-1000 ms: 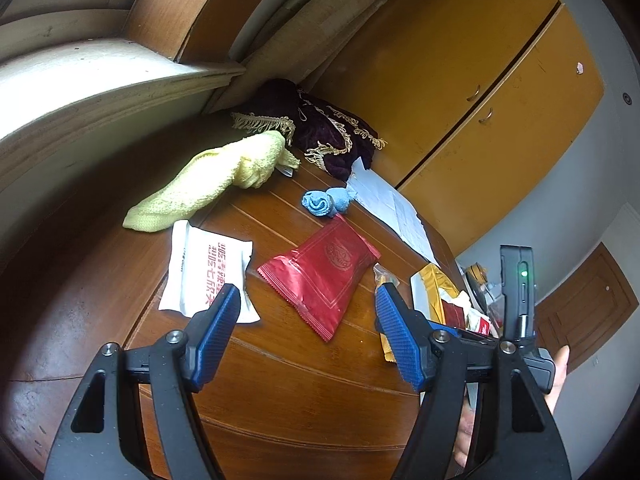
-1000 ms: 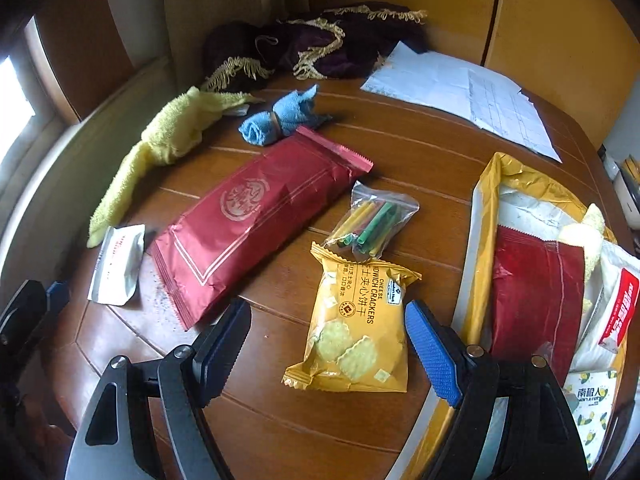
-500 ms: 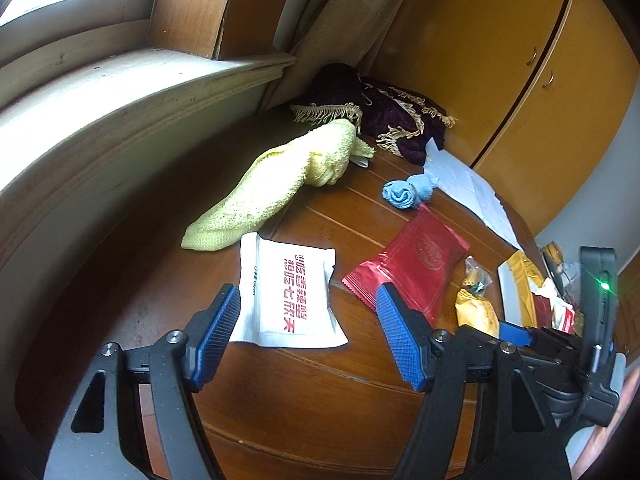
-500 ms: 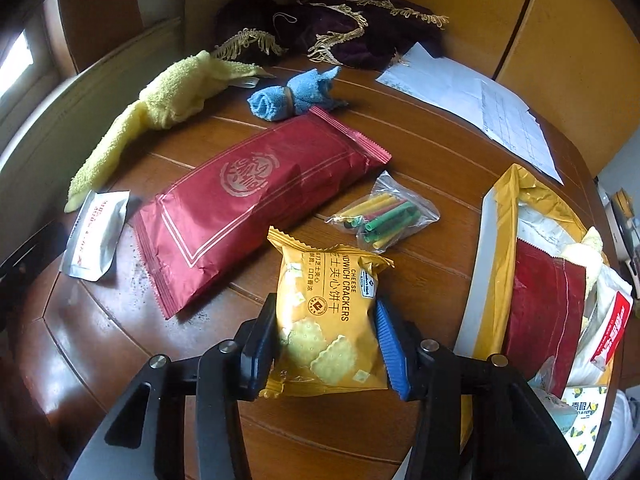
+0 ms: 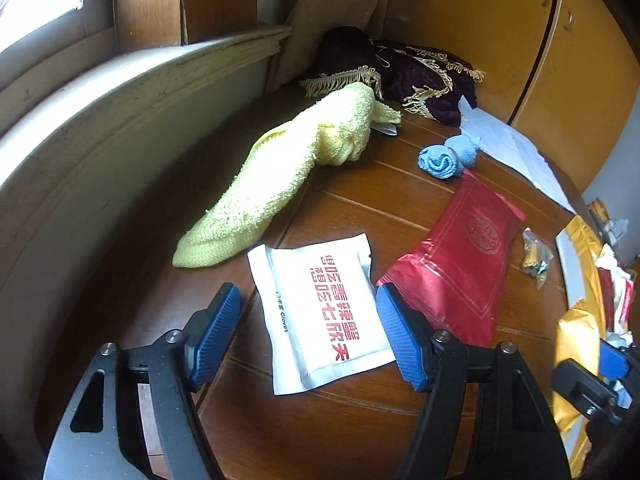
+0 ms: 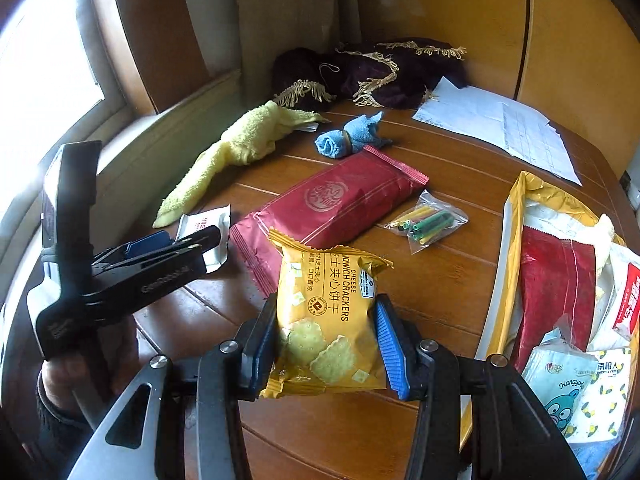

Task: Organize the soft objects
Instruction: 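Grasp the yellow cracker pack with the right gripper while the left grasps the white sachet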

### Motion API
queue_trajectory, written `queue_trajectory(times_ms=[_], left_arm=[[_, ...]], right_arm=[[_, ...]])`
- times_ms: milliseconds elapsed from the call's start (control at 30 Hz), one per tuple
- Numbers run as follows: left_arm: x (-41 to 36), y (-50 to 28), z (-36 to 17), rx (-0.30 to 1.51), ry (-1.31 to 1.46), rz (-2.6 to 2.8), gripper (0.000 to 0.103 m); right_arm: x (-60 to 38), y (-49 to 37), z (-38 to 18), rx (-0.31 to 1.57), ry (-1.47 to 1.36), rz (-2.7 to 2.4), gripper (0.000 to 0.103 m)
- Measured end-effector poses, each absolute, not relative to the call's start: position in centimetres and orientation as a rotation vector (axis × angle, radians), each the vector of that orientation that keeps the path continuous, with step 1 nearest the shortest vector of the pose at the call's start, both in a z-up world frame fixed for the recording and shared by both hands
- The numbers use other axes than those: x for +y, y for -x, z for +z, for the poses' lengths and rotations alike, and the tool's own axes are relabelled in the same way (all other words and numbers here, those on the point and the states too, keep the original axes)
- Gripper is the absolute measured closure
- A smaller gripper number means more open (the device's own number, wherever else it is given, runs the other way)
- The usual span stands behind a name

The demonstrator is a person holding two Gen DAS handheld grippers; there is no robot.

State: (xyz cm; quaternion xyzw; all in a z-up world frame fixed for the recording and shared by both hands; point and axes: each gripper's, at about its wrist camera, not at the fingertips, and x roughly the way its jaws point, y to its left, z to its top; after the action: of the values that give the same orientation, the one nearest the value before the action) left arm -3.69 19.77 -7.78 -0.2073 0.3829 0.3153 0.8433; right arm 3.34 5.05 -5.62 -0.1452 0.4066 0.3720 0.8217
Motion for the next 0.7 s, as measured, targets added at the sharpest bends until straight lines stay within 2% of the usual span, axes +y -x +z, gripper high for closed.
queue_trajectory(times_ms=[33, 300, 467, 667, 700], left_arm=[[19.6, 3.6, -7.9, 0.809, 0.417, 0.672, 0.033], [19.2, 4.4, -7.6, 0.803, 0.409, 0.647, 0.056], [18.8, 5.1, -7.6, 0.797, 0.401, 0.613, 0.059], [19.8, 6.0, -7.5, 0.771, 0.509, 0.577, 0.067], [20.0, 6.3, -7.4, 0.760, 0.528, 0.566, 0.075]], right_arm=[[5.0, -3.2, -5.7, 0.866, 0.307, 0.794, 0.056], [4.6, -3.4, -6.4, 0.886, 0.279, 0.818, 0.056], [4.3, -3.6, -6.5, 0.893, 0.250, 0.820, 0.056], [3.9, -3.8, -6.3, 0.898, 0.220, 0.833, 0.056], [3.7, -3.8, -6.2, 0.894, 0.213, 0.833, 0.056]])
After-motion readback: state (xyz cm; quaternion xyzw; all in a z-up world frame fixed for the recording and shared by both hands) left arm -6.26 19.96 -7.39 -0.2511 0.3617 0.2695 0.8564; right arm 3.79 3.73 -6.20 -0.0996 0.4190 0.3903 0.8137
